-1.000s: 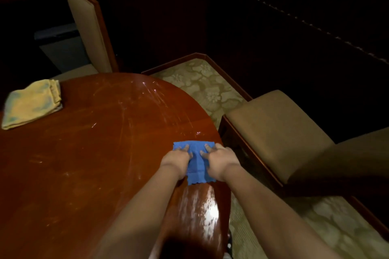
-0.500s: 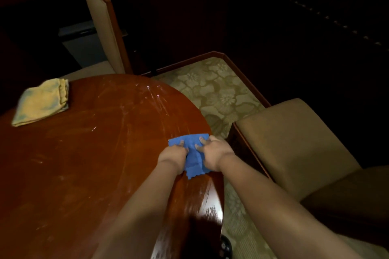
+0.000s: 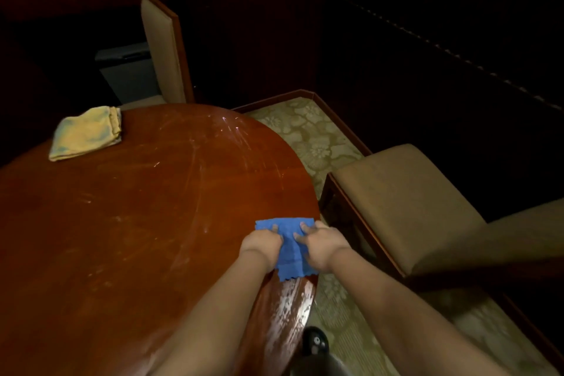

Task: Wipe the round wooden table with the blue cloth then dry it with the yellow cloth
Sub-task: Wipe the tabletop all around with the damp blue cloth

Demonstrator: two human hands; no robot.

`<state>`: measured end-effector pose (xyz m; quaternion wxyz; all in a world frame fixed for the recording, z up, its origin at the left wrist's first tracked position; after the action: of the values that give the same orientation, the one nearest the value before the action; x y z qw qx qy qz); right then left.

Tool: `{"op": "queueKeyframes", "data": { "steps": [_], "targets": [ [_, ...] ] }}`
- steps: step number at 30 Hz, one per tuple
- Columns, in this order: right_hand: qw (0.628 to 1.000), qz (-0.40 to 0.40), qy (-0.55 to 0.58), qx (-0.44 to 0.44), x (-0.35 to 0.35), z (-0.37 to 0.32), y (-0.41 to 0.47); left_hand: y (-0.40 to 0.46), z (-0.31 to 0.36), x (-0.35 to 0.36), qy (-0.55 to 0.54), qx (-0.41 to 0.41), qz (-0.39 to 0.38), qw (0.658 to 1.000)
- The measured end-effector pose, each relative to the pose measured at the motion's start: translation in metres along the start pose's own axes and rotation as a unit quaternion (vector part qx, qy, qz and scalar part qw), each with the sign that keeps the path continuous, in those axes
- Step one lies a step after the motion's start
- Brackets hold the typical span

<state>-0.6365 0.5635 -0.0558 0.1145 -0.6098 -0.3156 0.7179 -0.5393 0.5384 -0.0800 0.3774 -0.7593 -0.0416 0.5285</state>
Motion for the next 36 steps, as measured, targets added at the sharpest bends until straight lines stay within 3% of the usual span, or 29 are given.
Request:
{"op": "queueKeyframes", "data": {
  "steps": [11,36],
  "targets": [
    [1.000,-0.005,-0.022,-0.002,0.007,-0.006,-0.008,-0.013,0.005,0.006,-0.024,0.033,-0.002,0.999],
    [0.997,0.057,-0.002,-0.056,-0.094,0.082,0.155,0.126,-0.078,-0.104,-0.049,-0.038,-0.022,0.998]
  ]
}}
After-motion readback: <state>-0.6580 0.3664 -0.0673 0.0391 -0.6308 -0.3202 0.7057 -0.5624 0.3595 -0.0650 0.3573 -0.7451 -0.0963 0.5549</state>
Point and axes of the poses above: each hand's wrist, its own y-axis towards the middle knuckle, its own x-axis out of the palm, z = x × y, the point moved 8 cm from there along y, towards the middle knuckle
